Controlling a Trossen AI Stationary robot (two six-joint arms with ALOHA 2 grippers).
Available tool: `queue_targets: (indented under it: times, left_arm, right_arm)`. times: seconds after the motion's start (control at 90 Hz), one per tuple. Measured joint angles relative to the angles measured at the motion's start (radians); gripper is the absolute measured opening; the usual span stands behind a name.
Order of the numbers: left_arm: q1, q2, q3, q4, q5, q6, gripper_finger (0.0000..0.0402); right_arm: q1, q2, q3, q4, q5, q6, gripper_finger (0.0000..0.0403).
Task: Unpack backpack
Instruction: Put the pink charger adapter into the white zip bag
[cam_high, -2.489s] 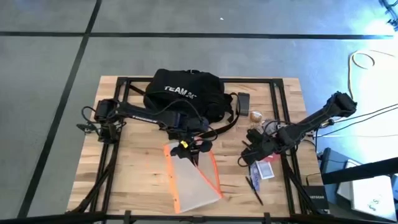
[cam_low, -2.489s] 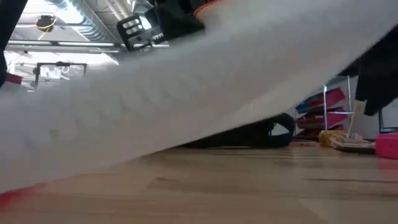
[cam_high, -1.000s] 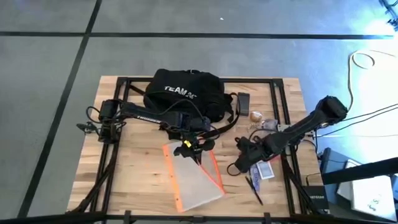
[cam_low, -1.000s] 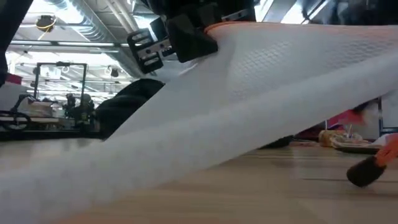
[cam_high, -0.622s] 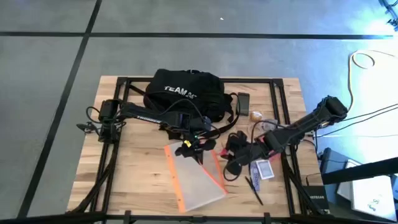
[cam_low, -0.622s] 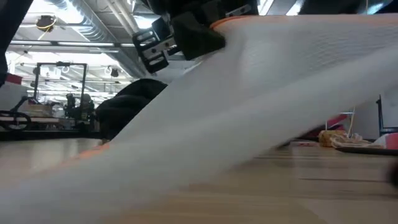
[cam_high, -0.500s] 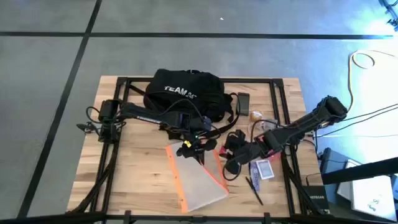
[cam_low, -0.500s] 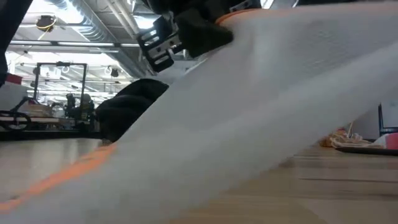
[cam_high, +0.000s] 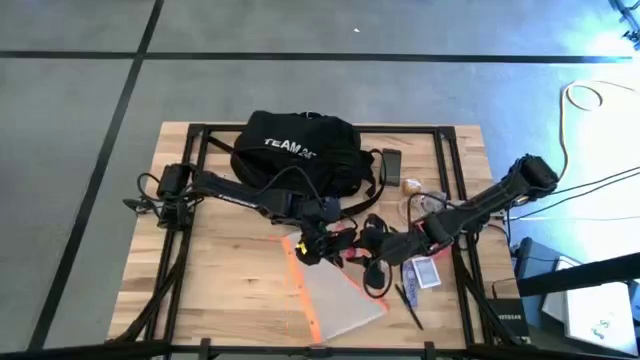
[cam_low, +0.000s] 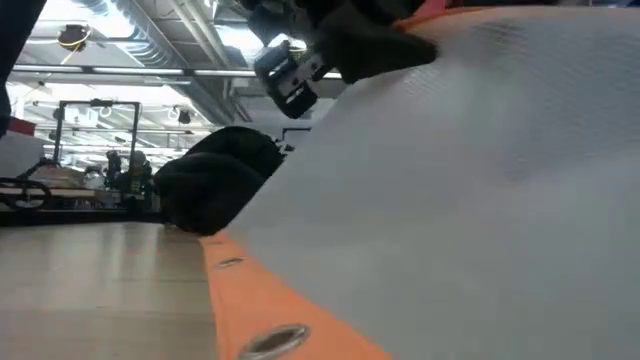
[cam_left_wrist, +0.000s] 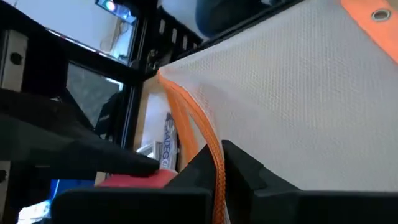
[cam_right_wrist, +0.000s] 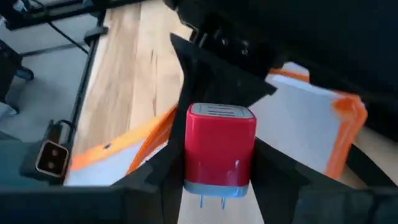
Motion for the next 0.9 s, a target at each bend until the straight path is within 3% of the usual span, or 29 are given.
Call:
queue_targets:
  times: [0.267, 0.6, 0.9]
  left_arm:
    - [-0.003, 0.0, 0.0, -0.025, -0.012, 0.017, 0.0]
    - [-0.004, -0.003, 0.0, 0.024, -0.024, 0.02, 0.0]
    - [-0.005, -0.003, 0.0, 0.021, -0.017, 0.009, 0.0]
  right_arm:
    - [0.0, -0.007, -0.001, -0.107, -0.041, 0.03, 0.014]
    - [0.0, 0.002, -0.001, -0.112, -0.041, 0.038, 0.0143]
    - [0.0, 0.007, 0.0, -0.112, 0.006, 0.089, 0.0204]
